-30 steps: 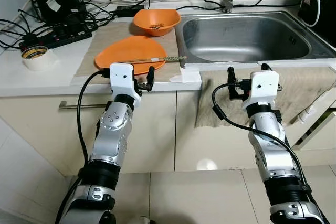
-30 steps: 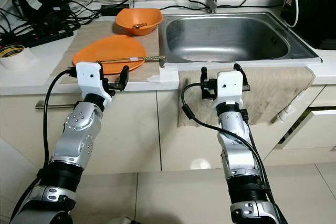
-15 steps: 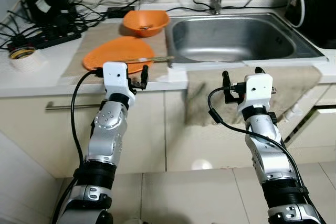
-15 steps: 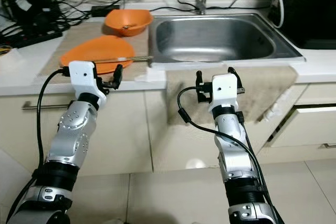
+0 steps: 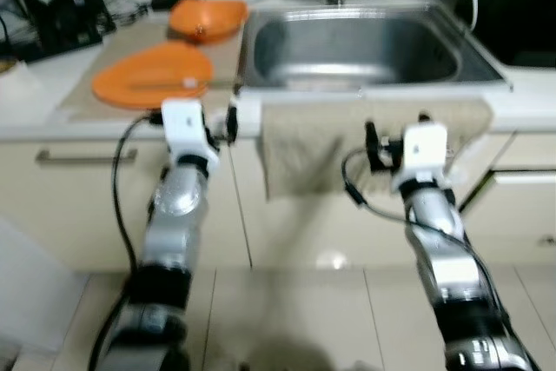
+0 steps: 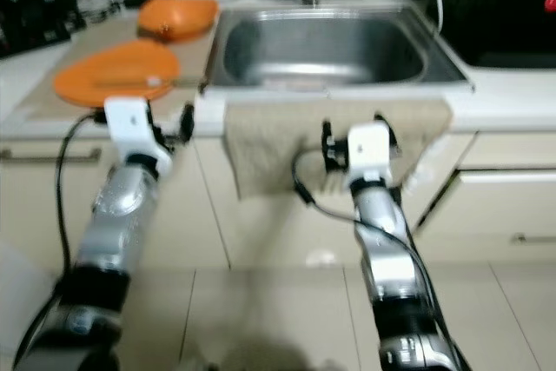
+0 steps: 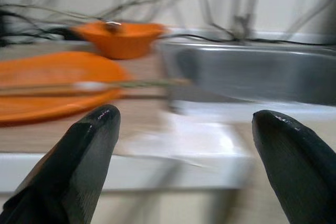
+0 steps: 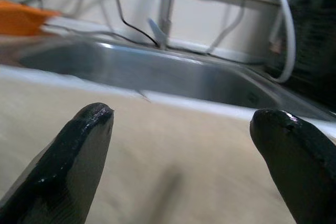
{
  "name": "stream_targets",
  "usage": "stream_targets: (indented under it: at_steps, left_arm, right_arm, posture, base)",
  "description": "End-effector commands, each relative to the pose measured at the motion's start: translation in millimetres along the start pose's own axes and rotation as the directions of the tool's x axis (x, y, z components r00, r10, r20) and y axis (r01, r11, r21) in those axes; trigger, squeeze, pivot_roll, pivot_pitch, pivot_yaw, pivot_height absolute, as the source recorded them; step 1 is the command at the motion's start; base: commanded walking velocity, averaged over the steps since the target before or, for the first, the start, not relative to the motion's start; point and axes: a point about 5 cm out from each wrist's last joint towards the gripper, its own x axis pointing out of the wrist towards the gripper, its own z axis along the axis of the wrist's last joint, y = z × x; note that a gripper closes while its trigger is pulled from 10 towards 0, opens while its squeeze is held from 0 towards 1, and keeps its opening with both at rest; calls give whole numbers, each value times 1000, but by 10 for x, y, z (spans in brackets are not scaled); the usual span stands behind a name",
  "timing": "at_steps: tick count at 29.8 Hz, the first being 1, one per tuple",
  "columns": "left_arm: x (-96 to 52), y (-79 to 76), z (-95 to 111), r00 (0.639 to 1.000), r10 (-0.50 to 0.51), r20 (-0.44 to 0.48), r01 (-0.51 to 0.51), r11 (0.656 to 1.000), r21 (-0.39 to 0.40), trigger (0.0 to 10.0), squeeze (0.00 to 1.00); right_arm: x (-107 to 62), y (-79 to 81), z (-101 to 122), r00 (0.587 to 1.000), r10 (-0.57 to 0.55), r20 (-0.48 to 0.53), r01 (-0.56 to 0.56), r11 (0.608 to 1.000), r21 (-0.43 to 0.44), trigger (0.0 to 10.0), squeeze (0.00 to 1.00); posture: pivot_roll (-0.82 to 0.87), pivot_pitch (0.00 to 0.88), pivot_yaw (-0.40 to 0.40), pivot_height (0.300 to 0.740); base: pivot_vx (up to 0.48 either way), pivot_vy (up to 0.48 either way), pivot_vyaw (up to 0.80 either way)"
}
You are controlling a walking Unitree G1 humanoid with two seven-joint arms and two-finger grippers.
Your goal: Kitchen organization
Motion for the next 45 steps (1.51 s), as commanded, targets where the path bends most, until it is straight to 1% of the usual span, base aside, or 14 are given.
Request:
stream_targets:
  at_steps: [1, 8, 17, 24, 29, 35, 45]
  left_arm:
    - [14, 4, 87, 999, -11, 36, 10, 999, 33, 10000, 0]
    - [19, -23, 87, 999, -22, 32, 21, 999, 34, 10000, 0]
    - [21, -36, 79, 999, -14, 30, 14, 1000, 10, 10000, 0]
    - [33, -31, 121, 999, -4, 51, 4, 1000, 10, 10000, 0]
    - [47, -54, 180, 997, -5, 80, 6, 1000, -8, 10000, 0]
    - [55, -66, 210, 995, -11, 94, 8, 999, 32, 10000, 0]
    - [62, -91, 237, 994, -21, 105, 17, 999, 40, 10000, 0]
  right_arm:
    - [22, 19, 61, 1000, 6, 27, -6, 1000, 6, 10000, 0]
    - [29, 14, 66, 1000, 0, 29, 0, 1000, 7, 10000, 0]
    - [16, 1, 55, 1000, -3, 26, 3, 1000, -1, 10000, 0]
    - [34, -2, 60, 1000, 0, 29, 0, 1000, -5, 10000, 0]
    - [55, 0, 61, 1000, 3, 30, -3, 1000, -7, 10000, 0]
    - [66, 15, 59, 999, 5, 31, -5, 1000, -5, 10000, 0]
    - [70, 34, 40, 1000, 8, 30, -8, 1000, -2, 10000, 0]
  posture:
    - [-16, 0, 50, 736]
    - [-21, 0, 53, 736]
    - [-24, 0, 53, 736]
    - [-21, 0, 48, 736]
    - [-18, 0, 48, 736]
    - [-15, 0, 51, 736]
    - [-13, 0, 53, 736]
  base:
    - [244, 0, 0]
    - [370, 286, 0]
    - [420, 0, 0]
    - [417, 69, 0]
    - [416, 0, 0]
    - [414, 161, 0]
    - [414, 217, 0]
